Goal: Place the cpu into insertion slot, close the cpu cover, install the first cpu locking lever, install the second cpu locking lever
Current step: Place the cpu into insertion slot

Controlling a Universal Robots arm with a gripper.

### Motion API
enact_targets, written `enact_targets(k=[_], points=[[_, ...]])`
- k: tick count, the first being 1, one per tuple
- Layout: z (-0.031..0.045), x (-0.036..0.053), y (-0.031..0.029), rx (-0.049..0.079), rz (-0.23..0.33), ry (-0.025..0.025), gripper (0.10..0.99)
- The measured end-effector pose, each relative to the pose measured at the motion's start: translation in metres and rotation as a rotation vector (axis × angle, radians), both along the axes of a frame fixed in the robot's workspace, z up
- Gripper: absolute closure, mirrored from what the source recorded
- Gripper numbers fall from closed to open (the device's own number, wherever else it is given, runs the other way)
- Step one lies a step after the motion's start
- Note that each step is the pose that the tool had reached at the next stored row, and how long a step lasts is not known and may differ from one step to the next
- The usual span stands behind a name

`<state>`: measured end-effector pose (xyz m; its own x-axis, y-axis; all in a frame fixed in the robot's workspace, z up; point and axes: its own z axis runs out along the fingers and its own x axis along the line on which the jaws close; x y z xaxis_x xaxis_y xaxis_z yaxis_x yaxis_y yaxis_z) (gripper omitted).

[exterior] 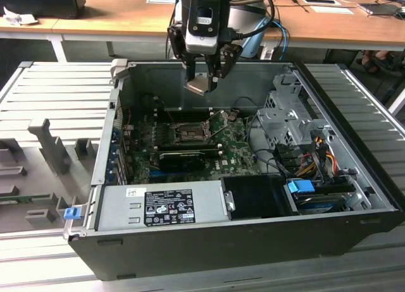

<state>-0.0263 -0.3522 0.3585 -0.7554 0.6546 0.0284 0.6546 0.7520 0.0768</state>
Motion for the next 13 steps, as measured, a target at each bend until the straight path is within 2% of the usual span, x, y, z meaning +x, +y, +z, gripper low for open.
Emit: enact_targets(k=[5,10,13], points=[[-0.0006,-0.0008,0.0,0.0,-0.065,0.0001,0.557],[-0.0012,-0.0013,0.0,0.0,-0.106,0.0001,0.557],[-0.0021,-0.0016,0.0001,0.0,-0.16,0.0,0.557]])
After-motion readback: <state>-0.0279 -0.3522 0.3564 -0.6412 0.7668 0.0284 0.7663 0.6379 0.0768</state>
